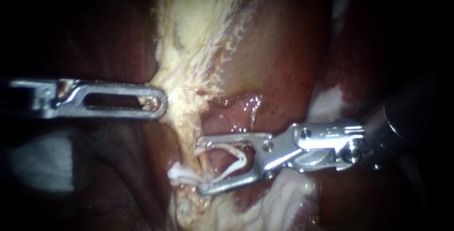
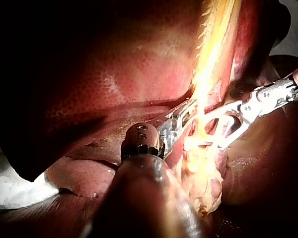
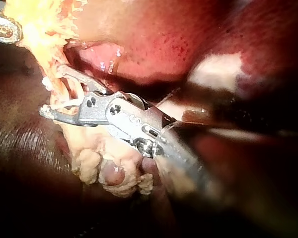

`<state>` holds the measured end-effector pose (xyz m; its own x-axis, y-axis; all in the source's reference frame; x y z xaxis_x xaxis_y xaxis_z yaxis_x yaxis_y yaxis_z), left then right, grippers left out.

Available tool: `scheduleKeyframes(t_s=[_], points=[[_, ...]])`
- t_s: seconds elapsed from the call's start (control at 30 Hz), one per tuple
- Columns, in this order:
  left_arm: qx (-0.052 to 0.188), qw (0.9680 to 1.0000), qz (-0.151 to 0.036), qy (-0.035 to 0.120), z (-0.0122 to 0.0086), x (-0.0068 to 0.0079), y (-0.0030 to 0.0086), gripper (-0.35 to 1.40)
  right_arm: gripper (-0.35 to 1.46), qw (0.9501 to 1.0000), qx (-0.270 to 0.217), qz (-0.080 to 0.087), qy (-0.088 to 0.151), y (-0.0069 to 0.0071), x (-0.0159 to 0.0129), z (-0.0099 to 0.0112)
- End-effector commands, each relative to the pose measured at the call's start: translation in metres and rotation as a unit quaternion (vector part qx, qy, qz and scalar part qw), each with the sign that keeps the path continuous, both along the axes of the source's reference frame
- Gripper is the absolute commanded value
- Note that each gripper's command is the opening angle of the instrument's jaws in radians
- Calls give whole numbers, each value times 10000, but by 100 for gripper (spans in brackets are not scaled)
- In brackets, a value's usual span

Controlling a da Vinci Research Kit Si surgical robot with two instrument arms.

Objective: Clipping third clip left tube

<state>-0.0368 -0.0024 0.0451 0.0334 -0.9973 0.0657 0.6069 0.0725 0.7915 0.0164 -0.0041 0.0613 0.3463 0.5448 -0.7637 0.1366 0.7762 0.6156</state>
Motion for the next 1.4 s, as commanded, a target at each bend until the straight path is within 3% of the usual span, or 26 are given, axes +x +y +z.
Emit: scheduleKeyframes(t_s=[0.03, 0.47, 0.53, 0.7, 1.03, 1.27, 1.4], points=[[1, 10000, -1, 2, -1, 0, 0, -35, 59, 10000, -8, -2, -6, -1, 1, 2], [-2, 10000, -74, -21, -18, -6, -5, -35, 59, 10000, -11, -22, -23, -4, 22, 20], [-8, 10000, -88, -9, -20, -7, -6, -35, 59, 9999, 18, -109, 36, -4, 24, 19], [-8, 10000, -88, -9, -20, -7, -6, -35, 58, 9992, 256, -111, 295, -4, 28, 15], [-9, 10000, -85, -11, -18, -7, -6, -35, 56, 9943, 729, -302, 722, -8, 37, 7], [-11, 10000, -85, -11, -17, -7, -5, -35, 53, 9917, 850, -443, 857, -13, 58, 10], [-13, 10000, -87, -9, -16, -7, -6, -35, 51, 9924, 865, -366, 802, -10, 65, 8]])
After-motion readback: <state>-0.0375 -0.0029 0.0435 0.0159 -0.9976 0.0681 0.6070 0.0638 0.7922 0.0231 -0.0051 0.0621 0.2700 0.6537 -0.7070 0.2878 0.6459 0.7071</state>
